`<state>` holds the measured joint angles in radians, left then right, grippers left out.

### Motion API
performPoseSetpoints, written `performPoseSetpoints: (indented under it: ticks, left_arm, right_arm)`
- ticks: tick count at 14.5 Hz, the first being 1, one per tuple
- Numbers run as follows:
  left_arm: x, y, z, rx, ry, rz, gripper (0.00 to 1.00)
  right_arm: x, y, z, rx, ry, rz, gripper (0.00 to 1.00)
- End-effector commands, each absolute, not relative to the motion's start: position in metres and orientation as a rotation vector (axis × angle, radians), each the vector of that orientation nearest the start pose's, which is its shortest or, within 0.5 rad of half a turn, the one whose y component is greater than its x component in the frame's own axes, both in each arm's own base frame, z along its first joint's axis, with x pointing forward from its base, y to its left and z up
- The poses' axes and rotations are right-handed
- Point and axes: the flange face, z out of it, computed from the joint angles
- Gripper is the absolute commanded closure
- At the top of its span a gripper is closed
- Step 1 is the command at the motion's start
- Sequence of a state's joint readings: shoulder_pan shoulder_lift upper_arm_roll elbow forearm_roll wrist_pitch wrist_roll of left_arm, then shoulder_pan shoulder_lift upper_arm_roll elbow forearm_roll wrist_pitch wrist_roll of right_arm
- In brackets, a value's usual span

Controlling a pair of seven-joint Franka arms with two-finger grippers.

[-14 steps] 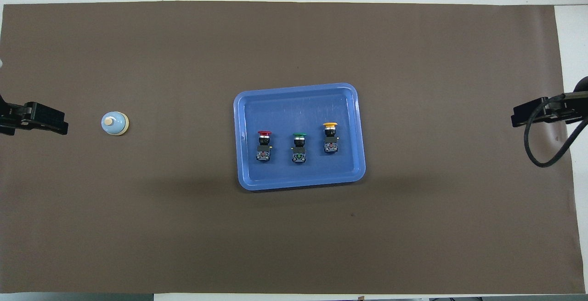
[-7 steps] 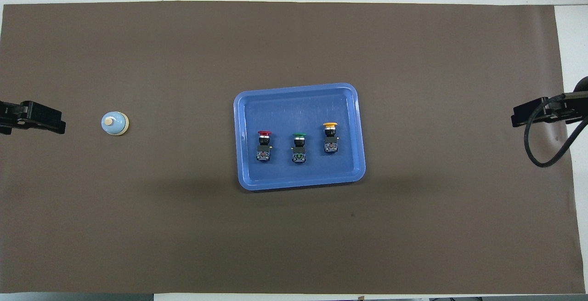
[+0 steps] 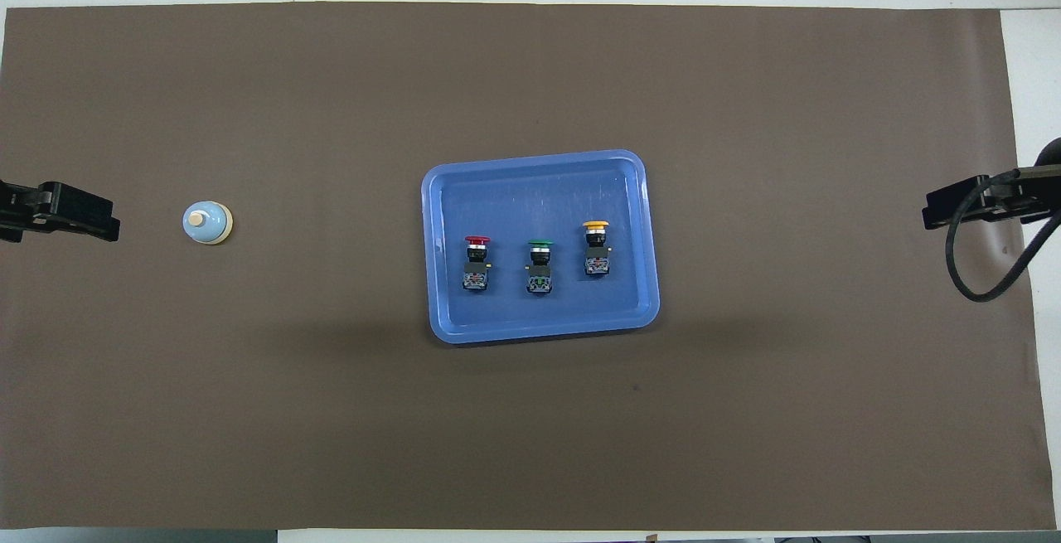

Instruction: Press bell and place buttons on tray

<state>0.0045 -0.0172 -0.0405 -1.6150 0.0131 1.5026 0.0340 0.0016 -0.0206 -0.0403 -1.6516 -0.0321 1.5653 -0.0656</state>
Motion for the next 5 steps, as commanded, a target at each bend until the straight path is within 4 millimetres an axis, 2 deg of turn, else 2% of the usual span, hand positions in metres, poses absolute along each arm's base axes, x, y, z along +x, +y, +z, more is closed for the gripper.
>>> performPoseSetpoints:
  ticks: [1, 5]
  left_arm:
    - [0.5409, -0.0210, 0.6120, -3.130, 0.120, 0.137, 0.00]
    - [0.5421, -0.0186, 0.6139, -3.131, 0.110, 0.113, 0.00]
  right_arm:
    - [0.5381, -0.0278, 0.5979, -3.149, -0.066, 0.120, 0.00]
    - [0.5381, -0.0278, 0.5979, -3.149, -0.066, 0.120, 0.00]
